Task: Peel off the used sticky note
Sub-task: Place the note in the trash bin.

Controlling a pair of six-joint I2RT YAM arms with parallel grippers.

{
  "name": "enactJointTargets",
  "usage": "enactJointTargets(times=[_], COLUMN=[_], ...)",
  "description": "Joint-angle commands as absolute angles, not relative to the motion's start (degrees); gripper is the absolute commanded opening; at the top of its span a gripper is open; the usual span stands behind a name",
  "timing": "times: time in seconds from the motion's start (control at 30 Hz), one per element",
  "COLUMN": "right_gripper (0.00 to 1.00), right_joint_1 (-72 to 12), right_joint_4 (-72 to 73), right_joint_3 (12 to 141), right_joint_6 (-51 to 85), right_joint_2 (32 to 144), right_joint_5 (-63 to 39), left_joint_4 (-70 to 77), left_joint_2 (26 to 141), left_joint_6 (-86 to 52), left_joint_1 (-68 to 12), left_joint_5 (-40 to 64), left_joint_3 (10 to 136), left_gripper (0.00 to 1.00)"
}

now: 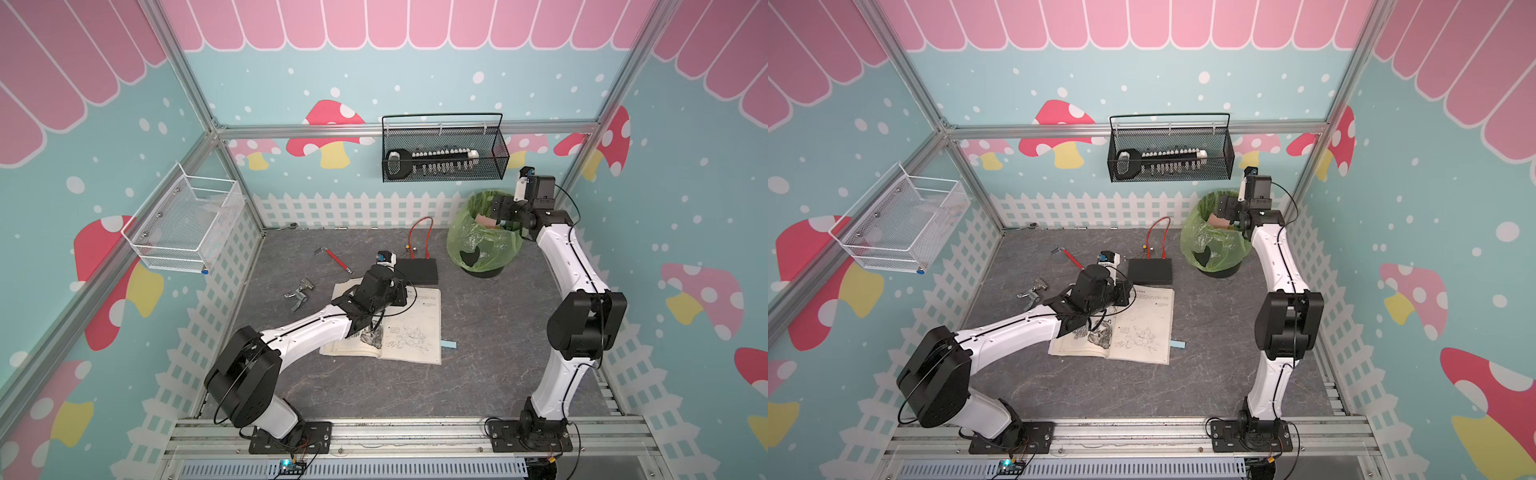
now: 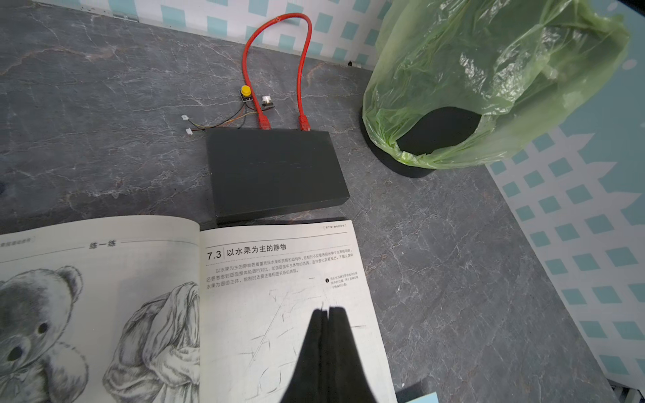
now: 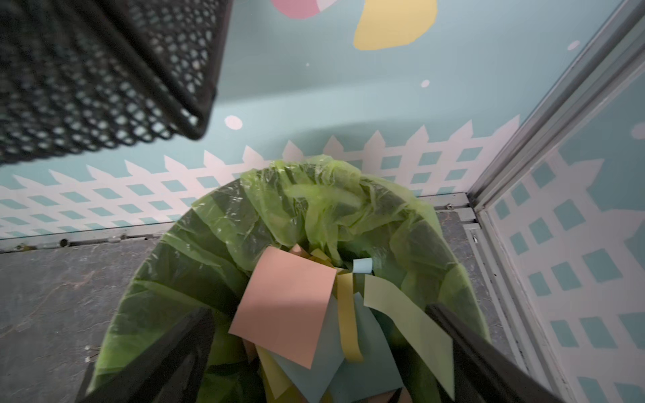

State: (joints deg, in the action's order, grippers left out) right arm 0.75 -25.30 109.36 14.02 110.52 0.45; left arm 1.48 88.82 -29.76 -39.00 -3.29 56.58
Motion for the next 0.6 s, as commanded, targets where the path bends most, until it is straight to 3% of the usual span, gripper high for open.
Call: enactJointTargets(times=[0.0, 0.57], right_gripper=[0.99, 0.99], right_joint_1=[0.88, 0.85], right_joint_4=[-26.89, -27.52], right_joint_3=[110.37, 109.69], right_joint_6=[11.63, 7.58], right_joint_2=[111.44, 110.70], right_joint_5=[5.45, 17.36], left_joint_4=[0.53, 0.53], left_joint_2=[87.33, 86.92], left_joint_6=[-29.54, -29.66], left_joint_1=[-38.51, -38.13], left_joint_5=[-4.20, -4.19], left_joint_3=[55.47, 55.14], left_gripper=[0.00, 0.00])
